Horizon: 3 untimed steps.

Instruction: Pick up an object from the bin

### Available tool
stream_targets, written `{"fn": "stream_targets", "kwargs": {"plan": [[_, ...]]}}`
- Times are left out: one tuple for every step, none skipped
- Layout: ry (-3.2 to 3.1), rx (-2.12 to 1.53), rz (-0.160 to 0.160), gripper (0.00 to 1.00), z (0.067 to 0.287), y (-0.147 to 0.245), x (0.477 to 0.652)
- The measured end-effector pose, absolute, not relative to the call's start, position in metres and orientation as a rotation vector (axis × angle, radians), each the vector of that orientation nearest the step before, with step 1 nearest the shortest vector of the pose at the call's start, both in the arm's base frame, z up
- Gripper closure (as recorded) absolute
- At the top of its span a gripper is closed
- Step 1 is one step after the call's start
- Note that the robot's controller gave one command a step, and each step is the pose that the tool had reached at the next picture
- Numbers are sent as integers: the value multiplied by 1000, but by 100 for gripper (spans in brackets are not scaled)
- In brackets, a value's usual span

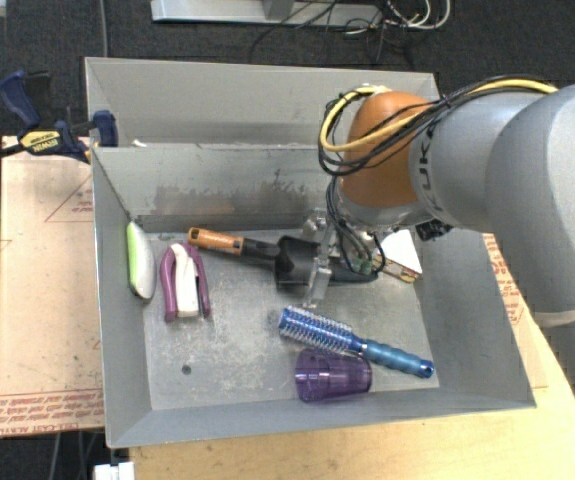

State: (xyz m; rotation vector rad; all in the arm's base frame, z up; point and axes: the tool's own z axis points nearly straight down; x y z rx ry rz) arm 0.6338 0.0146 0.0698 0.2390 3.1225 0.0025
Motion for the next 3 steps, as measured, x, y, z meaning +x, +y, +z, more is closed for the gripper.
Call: {"fn": "stream_targets", "kwargs": {"plan": [[3142, -154, 13, 100, 66, -17, 635], [3142, -155, 13, 100, 66, -17, 635], [3146, -156, 14, 100, 68, -17, 634]]}}
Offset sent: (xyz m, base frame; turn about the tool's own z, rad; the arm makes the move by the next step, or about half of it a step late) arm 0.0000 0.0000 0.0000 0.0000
